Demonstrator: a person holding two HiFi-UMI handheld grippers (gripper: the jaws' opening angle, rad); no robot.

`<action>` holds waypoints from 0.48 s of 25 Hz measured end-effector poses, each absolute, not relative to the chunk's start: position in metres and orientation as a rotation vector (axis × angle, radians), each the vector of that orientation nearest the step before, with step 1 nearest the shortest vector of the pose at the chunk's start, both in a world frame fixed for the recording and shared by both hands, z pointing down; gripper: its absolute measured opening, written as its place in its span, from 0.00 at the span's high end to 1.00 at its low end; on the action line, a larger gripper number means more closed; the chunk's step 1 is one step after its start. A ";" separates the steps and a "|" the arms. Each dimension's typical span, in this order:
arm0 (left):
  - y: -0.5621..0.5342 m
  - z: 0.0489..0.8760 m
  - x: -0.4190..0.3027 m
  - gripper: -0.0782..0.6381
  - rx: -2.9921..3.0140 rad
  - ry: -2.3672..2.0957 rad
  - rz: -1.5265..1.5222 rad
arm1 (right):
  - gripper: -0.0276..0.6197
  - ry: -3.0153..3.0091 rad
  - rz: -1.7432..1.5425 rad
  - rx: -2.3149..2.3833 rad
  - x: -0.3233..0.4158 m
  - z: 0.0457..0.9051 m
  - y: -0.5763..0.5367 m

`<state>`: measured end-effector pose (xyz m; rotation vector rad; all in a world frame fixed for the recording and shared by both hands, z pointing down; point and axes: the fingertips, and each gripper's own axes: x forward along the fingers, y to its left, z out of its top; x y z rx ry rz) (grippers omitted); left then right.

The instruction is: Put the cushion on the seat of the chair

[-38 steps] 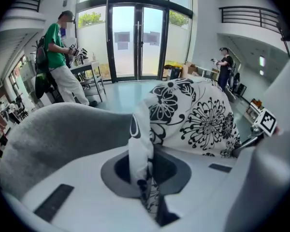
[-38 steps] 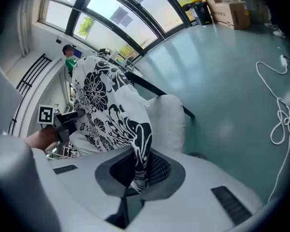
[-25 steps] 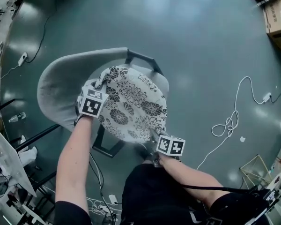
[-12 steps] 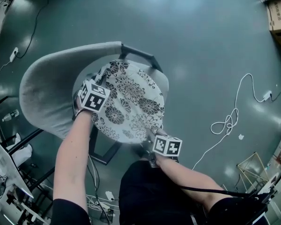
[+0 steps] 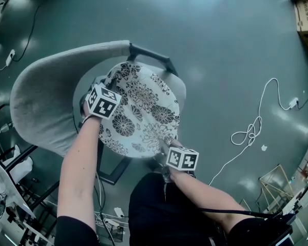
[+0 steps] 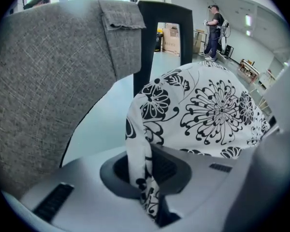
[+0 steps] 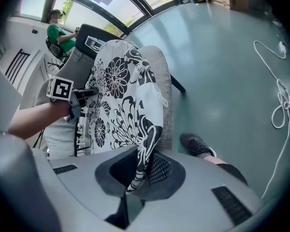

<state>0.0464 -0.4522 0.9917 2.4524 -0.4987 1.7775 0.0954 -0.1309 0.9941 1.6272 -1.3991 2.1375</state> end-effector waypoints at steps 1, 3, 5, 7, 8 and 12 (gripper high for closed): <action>-0.451 0.994 0.046 0.86 2.454 -0.494 1.781 | 0.92 -1.398 2.137 1.628 0.094 0.996 -0.130; -0.449 0.998 0.044 0.86 2.457 -0.484 1.791 | 0.92 -1.399 2.133 1.630 0.091 0.997 -0.129; -0.451 1.001 0.046 0.85 2.460 -0.489 1.791 | 0.92 -1.408 2.114 1.633 0.092 0.998 -0.131; -0.453 1.005 0.050 0.84 2.462 -0.505 1.778 | 0.92 -1.417 2.104 1.637 0.096 1.000 -0.132; -0.453 1.008 0.052 0.84 2.462 -0.511 1.774 | 0.92 -1.413 2.112 1.638 0.097 1.000 -0.132; -0.454 1.009 0.052 0.84 2.463 -0.534 1.781 | 0.92 -1.413 2.111 1.622 0.097 1.001 -0.133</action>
